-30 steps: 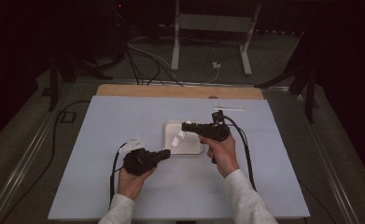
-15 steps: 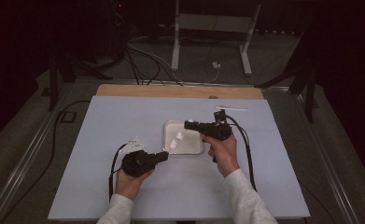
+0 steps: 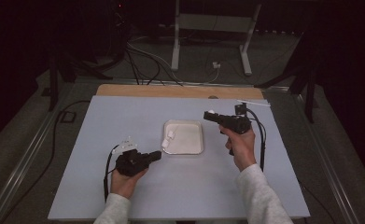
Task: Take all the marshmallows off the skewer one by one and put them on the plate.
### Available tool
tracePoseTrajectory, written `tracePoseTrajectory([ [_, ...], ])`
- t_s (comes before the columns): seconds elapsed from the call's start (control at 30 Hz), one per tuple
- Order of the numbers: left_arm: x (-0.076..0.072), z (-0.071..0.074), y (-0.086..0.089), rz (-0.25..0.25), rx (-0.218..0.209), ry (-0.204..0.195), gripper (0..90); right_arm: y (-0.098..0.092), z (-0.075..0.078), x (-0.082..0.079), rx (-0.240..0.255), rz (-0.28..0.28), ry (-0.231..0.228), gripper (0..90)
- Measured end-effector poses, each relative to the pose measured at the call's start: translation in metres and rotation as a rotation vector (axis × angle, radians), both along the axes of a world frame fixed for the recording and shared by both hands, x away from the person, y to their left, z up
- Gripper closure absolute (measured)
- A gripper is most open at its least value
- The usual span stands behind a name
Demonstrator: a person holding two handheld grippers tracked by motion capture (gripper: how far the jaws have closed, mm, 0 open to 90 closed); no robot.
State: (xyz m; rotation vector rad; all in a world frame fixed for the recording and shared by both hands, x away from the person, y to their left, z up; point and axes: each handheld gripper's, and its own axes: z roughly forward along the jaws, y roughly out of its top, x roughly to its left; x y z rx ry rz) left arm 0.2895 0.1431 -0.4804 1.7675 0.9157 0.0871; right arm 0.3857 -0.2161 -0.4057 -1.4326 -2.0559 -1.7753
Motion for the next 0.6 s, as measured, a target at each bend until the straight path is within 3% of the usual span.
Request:
tracePoseTrajectory([
  [0.27, -0.001, 0.002, 0.001, 0.010, -0.008, -0.005, 90.0, 0.019, -0.016, 0.007, -0.084, 0.002, 0.017, 78.1],
  [0.6, 0.000, 0.002, 0.002, 0.017, -0.009, -0.003, 90.0, 0.046, -0.047, 0.014, -0.232, 0.014, 0.057, 76.7],
])
